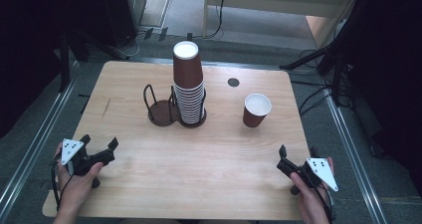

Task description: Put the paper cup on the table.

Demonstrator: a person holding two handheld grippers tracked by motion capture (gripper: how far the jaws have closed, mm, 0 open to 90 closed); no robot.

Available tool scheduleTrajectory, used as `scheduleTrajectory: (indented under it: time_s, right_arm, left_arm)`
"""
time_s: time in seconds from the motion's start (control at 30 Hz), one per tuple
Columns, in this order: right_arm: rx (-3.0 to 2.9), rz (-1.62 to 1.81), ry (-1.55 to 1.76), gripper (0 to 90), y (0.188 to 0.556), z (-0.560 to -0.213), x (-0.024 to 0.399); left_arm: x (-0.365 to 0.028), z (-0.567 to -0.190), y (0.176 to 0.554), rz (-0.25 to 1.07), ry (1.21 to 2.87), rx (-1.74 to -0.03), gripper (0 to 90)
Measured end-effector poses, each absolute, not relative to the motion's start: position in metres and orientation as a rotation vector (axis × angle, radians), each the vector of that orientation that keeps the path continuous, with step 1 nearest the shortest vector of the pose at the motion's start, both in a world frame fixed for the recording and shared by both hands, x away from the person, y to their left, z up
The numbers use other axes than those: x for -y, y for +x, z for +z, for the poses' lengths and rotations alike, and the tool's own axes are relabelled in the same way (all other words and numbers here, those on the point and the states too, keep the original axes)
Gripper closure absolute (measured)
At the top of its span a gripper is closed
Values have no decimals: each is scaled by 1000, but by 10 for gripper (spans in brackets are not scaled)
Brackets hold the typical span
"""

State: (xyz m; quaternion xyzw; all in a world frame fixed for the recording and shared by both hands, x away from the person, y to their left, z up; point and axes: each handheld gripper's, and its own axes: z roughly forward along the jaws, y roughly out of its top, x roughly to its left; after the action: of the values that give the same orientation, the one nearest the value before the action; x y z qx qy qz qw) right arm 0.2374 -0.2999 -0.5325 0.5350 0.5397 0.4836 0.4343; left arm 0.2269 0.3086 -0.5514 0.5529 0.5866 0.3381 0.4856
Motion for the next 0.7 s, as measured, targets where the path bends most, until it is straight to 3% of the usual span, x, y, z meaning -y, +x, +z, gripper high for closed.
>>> scheduleTrajectory:
  time_s: [0.7]
  right_arm:
    - [-1308,1169,1385,0,208,-539,338]
  left_arm:
    - [-309,-551,227,823,1345,-1433,6]
